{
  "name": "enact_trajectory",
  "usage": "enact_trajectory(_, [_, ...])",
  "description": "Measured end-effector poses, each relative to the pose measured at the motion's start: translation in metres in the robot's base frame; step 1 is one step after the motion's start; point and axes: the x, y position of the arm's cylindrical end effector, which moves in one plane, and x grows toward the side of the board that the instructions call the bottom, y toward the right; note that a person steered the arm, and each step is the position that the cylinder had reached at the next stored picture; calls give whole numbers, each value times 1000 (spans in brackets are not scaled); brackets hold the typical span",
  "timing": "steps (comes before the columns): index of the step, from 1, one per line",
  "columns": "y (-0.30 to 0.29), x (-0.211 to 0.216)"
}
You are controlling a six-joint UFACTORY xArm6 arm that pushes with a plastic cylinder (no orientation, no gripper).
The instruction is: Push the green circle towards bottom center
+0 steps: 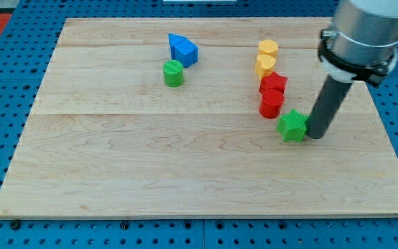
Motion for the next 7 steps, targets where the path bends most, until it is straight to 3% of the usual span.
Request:
enact_trajectory(1, [-23, 0])
enact_trajectory(2, [-5, 8])
enact_trajectory(3, [-28, 64])
enact_trajectory(4, [-134, 69])
enact_trajectory(5, [-194, 3])
enact_trajectory(7, [-228, -126])
